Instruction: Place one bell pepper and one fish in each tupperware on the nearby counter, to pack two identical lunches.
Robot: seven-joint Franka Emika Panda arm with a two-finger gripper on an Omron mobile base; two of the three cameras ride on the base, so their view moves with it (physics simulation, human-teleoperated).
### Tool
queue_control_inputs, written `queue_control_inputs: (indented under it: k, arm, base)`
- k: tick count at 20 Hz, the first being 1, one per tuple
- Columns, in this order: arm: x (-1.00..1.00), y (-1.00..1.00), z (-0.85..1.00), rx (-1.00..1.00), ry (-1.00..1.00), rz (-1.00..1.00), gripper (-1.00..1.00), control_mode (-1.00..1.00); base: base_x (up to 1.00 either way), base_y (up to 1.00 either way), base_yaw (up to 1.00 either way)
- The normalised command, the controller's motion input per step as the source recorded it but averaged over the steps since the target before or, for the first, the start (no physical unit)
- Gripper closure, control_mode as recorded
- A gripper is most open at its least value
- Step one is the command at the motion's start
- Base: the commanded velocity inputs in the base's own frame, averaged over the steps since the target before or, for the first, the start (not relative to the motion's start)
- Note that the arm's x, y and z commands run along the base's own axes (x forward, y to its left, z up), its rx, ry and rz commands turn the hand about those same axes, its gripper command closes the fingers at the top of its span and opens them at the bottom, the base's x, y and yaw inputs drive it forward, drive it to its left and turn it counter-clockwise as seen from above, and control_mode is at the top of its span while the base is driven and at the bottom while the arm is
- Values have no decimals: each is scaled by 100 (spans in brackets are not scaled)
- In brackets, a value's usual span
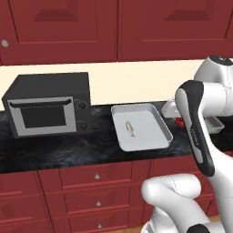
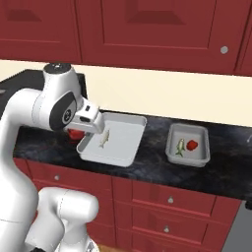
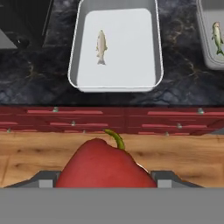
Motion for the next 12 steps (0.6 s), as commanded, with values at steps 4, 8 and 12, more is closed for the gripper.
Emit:
queue_control_inputs:
  k: [4, 8, 12]
  arm:
    - [0, 0, 0, 0, 0, 0, 100, 100]
    - [0, 0, -25, -1, -1, 0, 100, -100]
    - [1, 0, -100, -4, -8, 0, 100, -100]
  base:
    - [68, 0, 0]
    - [14, 0, 0]
    - [0, 0, 0]
